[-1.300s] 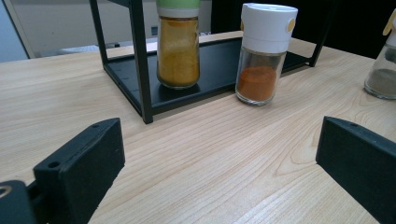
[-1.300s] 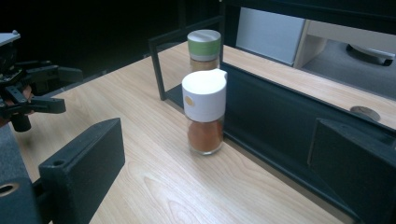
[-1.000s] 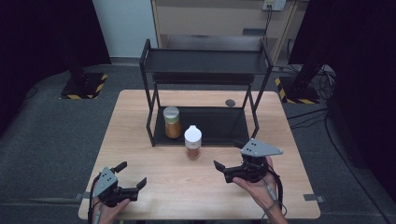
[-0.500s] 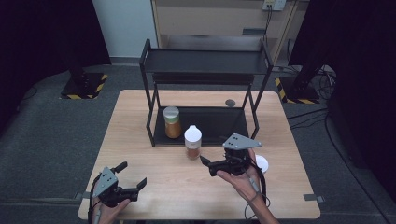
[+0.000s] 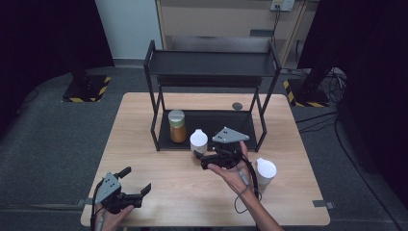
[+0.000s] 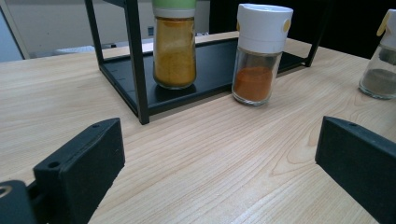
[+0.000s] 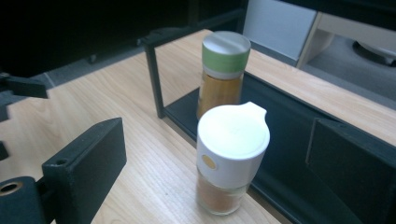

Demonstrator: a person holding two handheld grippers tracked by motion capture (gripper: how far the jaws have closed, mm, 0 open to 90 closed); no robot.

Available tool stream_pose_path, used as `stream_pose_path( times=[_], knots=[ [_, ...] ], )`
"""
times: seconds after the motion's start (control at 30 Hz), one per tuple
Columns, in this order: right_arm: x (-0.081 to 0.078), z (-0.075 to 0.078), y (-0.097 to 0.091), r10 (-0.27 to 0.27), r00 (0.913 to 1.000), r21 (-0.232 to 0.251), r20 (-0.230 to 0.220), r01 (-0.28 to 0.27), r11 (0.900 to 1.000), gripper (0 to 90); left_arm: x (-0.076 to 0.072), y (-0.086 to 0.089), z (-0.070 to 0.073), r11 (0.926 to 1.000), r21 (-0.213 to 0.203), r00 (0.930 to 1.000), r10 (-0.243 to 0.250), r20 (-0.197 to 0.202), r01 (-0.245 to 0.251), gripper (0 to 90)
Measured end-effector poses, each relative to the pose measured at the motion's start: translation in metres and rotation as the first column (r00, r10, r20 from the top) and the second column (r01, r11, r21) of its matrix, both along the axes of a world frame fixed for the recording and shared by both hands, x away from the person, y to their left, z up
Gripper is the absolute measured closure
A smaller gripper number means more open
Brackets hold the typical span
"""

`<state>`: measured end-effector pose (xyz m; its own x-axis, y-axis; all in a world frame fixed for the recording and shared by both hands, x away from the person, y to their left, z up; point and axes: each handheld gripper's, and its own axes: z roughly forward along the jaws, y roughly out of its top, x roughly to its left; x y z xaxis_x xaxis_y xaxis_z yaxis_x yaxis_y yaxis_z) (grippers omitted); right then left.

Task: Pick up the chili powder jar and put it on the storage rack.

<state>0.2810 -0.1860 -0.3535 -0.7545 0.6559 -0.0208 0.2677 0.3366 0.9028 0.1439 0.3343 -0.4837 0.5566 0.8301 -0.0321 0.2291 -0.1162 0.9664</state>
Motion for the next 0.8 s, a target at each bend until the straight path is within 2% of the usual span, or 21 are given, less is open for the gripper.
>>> stream_pose_path(
  times=[0.1,0.27,0.37,0.6,0.8],
  knots=[
    [0.005,-0.004,0.007,-0.015,0.9999,-0.018,0.001,0.015,0.9997,5.7,0.0,0.0,0.0,1.0,0.001,1.0,0.001,-0.003,-0.001,0.0],
    [0.015,-0.011,0.015,-0.023,0.9996,-0.017,-0.016,0.023,0.9996,6.3,0.0,0.0,0.0,1.0,-0.002,1.0,0.002,-0.003,-0.002,0.0],
    [0.019,-0.014,0.024,-0.04,0.9991,-0.042,-0.013,0.04,0.9983,6.5,0.0,0.0,0.0,1.0,-0.002,1.0,0.002,-0.002,-0.002,0.0],
    [0.033,-0.025,0.032,-0.057,0.9977,-0.044,-0.038,0.055,0.9975,7.6,0.0,0.001,0.0,1.0,-0.003,1.0,0.001,-0.003,-0.001,0.0],
    [0.038,-0.029,0.041,-0.068,0.9965,-0.061,-0.048,0.065,0.996,9.9,0.0,0.0,0.001,1.0,0.003,1.0,-0.001,-0.002,0.001,0.0]
  ],
)
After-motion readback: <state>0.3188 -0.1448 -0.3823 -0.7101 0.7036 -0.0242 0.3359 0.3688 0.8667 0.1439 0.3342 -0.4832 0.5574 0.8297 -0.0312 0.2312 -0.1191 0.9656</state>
